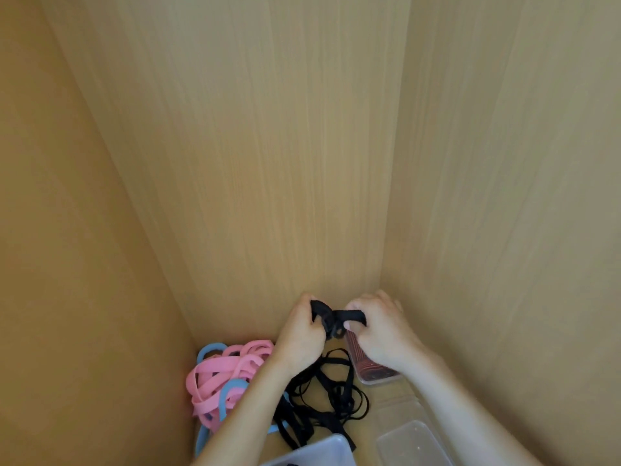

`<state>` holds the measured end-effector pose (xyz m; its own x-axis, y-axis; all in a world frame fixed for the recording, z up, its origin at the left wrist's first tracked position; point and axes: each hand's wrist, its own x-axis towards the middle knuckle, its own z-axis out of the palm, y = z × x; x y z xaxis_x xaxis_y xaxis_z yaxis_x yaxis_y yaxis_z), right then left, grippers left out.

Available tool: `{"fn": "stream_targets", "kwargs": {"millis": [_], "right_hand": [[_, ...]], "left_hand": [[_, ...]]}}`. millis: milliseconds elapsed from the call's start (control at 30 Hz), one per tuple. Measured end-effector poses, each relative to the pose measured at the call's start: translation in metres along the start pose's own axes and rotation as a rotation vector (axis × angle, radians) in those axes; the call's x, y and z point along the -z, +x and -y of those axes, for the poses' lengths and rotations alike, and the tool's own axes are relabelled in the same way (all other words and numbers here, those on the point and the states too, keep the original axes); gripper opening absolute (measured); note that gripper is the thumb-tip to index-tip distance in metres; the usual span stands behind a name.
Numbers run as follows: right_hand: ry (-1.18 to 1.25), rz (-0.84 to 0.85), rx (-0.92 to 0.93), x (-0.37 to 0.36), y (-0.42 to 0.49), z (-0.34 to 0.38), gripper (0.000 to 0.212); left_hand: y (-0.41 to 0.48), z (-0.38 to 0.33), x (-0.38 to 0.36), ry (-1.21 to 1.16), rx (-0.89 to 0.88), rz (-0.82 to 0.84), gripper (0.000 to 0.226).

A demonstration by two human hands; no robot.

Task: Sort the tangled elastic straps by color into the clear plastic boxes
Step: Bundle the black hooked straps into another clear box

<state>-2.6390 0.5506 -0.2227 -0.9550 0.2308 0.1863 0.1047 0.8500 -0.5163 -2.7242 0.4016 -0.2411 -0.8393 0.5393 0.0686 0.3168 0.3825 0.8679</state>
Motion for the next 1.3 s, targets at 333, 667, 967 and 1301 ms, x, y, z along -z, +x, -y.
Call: {"fn": "stream_targets", "kwargs": {"millis": [333, 667, 967, 1301], "right_hand": [[0.064, -0.274, 0.033, -0.071, -0.031, 0.044, 0.056], [0.443, -0.666, 0.017, -0.07, -0.028, 0.041, 0.016], [1.152, -0.466, -0.455, -0.064, -0.03, 0.045, 0.023], [1.104, -0.408, -0.527, -0.058, -0.019, 0.026, 0.04]], "left_hand": [[0.015, -0.001, -0.024, -0.569, 0.392, -0.445, 0.017], [0.003, -0.023, -0.02, -1.388, 0.618, -0.239, 0.039], [0.007, -0.026, -0.023, -1.385, 0.562, -0.211, 0.035], [-0.008, -0.023, -0.025, -1.199, 0.512, -0.07, 0.034]]}}
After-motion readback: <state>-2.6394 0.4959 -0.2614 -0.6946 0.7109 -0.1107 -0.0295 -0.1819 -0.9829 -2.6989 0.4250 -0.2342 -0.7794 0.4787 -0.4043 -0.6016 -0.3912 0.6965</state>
